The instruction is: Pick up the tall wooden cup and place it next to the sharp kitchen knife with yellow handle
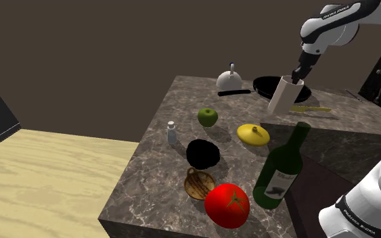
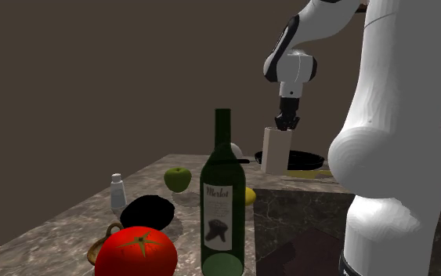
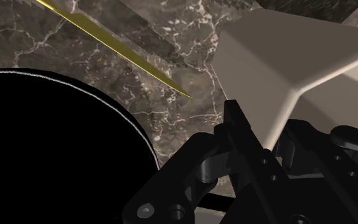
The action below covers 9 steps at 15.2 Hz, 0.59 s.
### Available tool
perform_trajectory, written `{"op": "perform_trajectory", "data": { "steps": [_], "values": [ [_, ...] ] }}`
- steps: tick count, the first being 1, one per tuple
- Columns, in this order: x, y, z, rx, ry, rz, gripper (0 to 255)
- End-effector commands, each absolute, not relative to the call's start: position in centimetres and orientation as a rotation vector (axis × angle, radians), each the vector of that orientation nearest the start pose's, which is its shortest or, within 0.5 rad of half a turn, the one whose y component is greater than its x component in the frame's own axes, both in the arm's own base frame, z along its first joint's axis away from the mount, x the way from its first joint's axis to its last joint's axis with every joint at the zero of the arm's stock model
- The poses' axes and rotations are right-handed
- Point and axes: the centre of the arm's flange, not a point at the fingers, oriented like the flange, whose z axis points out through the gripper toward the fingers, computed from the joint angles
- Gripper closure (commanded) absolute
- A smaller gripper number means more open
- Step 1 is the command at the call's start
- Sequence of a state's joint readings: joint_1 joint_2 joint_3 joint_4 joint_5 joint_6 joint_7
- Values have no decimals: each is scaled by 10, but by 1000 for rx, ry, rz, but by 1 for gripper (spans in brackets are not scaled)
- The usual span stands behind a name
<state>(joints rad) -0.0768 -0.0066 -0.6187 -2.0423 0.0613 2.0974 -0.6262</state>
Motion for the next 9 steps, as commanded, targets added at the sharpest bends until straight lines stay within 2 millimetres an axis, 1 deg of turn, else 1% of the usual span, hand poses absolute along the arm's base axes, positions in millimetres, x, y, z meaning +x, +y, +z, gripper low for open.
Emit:
{"op": "perform_trajectory", "data": {
  "steps": [1, 7, 8, 9],
  "values": [
    [428, -355, 439, -3127, 154, -132, 255],
    [428, -355, 407, -3127, 154, -132, 255],
    [428, -355, 400, -3127, 154, -132, 255],
    [428, -355, 400, -3127, 154, -132, 255]
  ]
}}
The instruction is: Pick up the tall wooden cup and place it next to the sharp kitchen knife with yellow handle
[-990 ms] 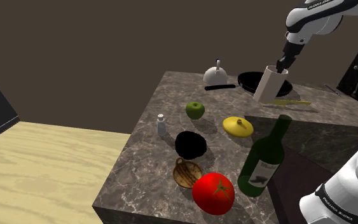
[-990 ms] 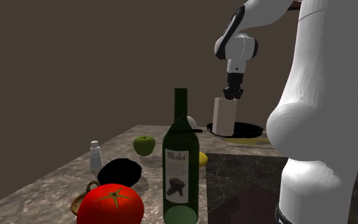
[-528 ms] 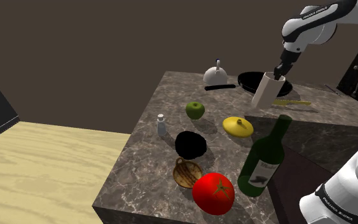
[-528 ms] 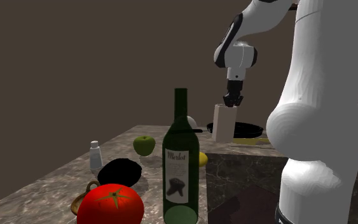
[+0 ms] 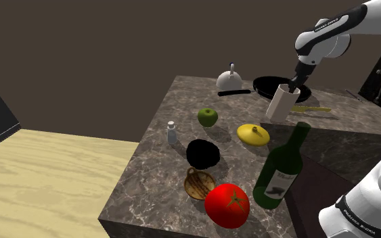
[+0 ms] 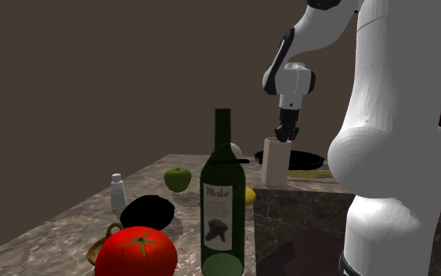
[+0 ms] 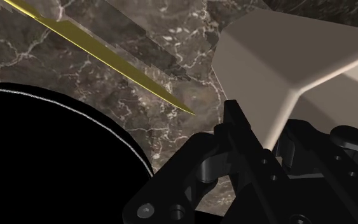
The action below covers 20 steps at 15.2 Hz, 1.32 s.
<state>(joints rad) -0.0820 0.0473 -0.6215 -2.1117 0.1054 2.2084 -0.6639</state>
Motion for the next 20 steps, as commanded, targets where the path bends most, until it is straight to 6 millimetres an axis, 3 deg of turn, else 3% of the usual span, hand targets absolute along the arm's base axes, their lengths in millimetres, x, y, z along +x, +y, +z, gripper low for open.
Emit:
{"op": "perform_trajectory", "data": {
  "steps": [1, 7, 8, 13, 17, 20],
  "values": [
    [428, -355, 400, -3127, 154, -132, 255],
    [428, -355, 400, -3127, 154, -132, 255],
    [428, -355, 400, -3127, 154, -132, 0],
    [428, -355, 400, -3127, 154, -132, 0],
    [423, -355, 449, -3127, 154, -132, 0],
    [423, -355, 449, -3127, 154, -132, 0]
  ]
}}
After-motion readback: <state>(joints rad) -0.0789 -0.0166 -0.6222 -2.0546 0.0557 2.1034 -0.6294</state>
